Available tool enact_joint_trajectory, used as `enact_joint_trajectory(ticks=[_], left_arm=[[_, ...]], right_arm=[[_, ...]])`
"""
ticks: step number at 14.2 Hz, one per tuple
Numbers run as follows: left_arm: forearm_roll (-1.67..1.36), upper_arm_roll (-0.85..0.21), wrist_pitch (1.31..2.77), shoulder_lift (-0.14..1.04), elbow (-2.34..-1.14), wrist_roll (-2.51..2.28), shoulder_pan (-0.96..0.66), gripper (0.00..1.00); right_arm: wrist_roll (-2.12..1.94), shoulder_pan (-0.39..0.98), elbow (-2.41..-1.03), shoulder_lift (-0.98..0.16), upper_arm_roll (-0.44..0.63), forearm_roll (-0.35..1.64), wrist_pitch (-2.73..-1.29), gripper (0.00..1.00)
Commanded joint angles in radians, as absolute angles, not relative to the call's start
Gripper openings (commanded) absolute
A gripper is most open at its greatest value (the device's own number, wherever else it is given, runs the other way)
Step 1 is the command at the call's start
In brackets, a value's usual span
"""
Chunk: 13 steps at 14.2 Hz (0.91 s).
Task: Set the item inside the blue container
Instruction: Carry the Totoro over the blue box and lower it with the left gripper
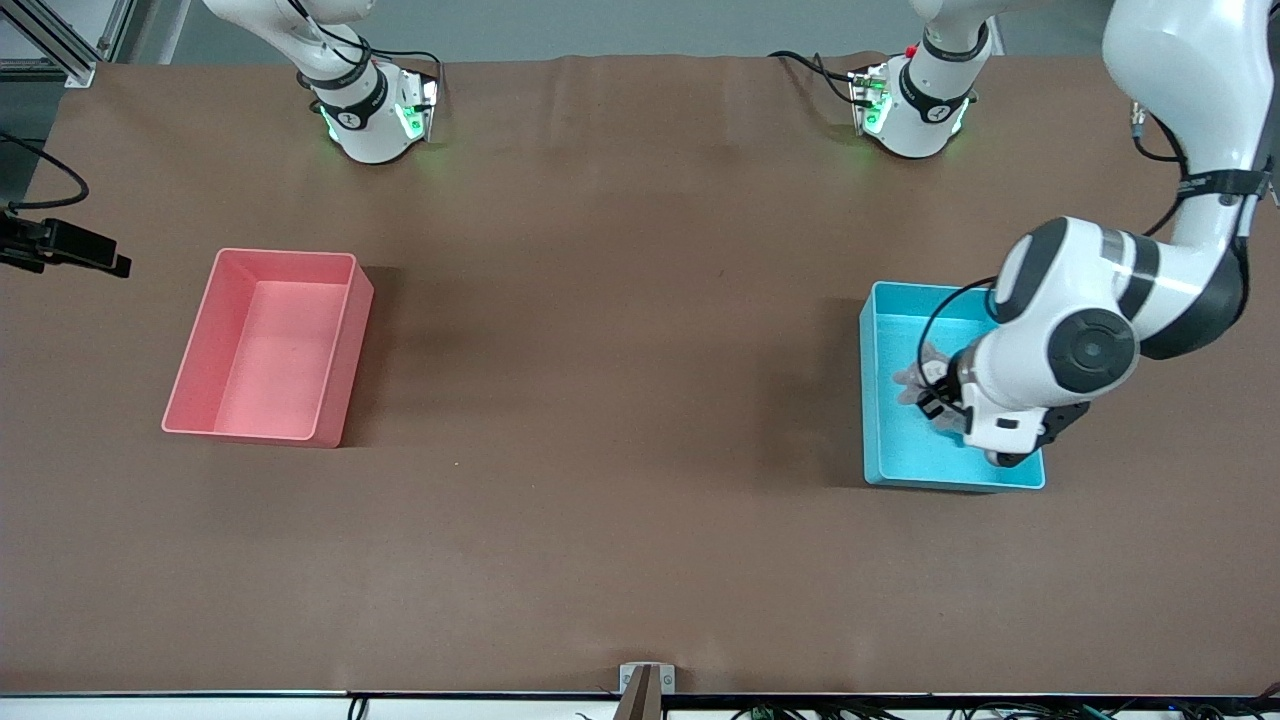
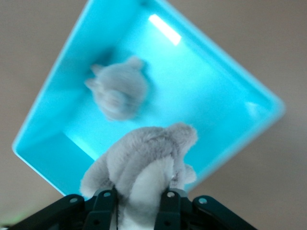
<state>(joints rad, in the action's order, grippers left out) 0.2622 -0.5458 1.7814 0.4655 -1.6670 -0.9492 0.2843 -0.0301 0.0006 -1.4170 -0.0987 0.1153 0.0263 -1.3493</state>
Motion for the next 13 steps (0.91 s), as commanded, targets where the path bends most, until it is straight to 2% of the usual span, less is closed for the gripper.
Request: enact_joint_trajectory(ticks=[1,2,3,10,13], left_arm=[[0.244,-0.563,1.789,0.433,-1.785,-0.920,0.322,0.39],[0.244,-0.563,1.793,0.437,-1.808,-0.920,0.327,0.78],[0.242,-0.563,1.798,0.440,-1.816,-0.922,0.336,0.99],[0.236,-0.587,1.796,0.428,-1.787,-0.937,0.336,1.00],[0.236,-0.603,1.761,0.408,-1.717,-0.930,0.337,1.00]], right_arm=[[-0.029,-0.009,-1.523,-0.002,0.109,0.015,-1.376,1.00],[-0.029,-0.011,-1.528,0.009,0.109,0.015,-1.382,1.00],[-0.029,-0.021,-1.531,0.017,0.106,0.015,-1.384,1.00],[-0.067,-0.025,-1.563,0.119,0.100,0.002,-1.356,1.00],[-0.080,-0.020,-1.562,0.149,0.100,-0.012,-1.329,1.00]])
